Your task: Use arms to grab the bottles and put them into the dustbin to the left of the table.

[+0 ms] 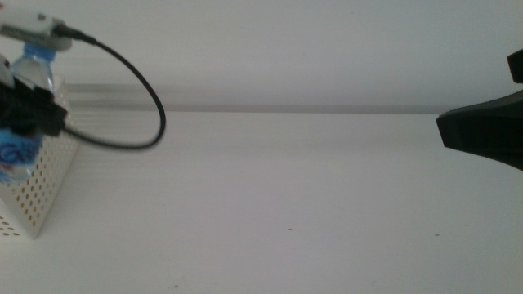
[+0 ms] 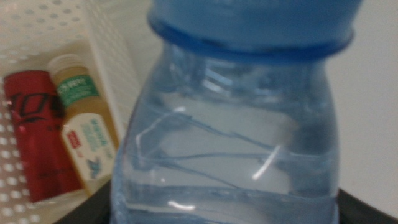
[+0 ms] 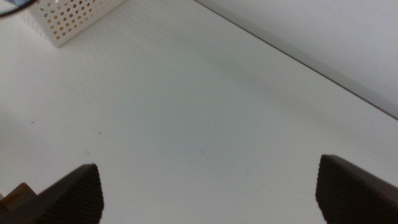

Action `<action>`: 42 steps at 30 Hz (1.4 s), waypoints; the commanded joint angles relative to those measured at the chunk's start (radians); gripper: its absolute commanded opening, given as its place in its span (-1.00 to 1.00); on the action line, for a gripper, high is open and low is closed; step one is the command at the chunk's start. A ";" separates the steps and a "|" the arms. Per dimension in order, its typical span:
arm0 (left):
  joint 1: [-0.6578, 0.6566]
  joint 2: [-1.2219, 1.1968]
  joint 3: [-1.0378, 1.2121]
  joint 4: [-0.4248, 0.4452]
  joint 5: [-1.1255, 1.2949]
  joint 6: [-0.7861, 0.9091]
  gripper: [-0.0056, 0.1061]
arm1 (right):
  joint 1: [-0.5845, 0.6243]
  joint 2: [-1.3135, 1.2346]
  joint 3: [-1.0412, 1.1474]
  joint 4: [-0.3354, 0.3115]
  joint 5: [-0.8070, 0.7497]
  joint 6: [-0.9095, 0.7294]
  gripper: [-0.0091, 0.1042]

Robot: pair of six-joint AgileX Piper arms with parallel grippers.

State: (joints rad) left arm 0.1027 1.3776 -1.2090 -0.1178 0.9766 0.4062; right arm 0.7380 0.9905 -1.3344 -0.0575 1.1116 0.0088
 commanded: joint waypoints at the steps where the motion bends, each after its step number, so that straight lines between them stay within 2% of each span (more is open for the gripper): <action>1: 0.020 0.044 -0.096 0.023 0.054 0.033 -0.93 | 0.001 0.002 -0.004 -0.002 -0.005 -0.009 0.76; 6: 0.081 0.168 -0.255 0.035 0.135 0.069 -0.93 | 0.001 0.002 -0.004 -0.002 -0.005 -0.009 0.76; 19: 0.237 0.415 -0.487 0.046 0.180 0.152 -0.93 | 0.001 0.002 -0.004 -0.002 -0.005 -0.009 0.76; 26: 0.286 0.505 -0.514 0.003 0.131 0.196 -0.93 | 0.001 0.002 -0.004 -0.002 -0.005 -0.009 0.76; 35: 0.288 0.584 -0.514 0.015 0.093 0.196 -0.93 | 0.001 0.002 -0.004 -0.002 -0.005 -0.009 0.76; 42: 0.304 0.627 -0.511 -0.007 0.092 0.198 -0.93 | 0.001 0.002 -0.004 -0.002 -0.005 -0.009 0.76</action>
State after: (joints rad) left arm 0.3993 2.0089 -1.7076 -0.1082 1.0902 0.6013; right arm 0.7380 0.9905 -1.3344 -0.0568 1.1116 0.0088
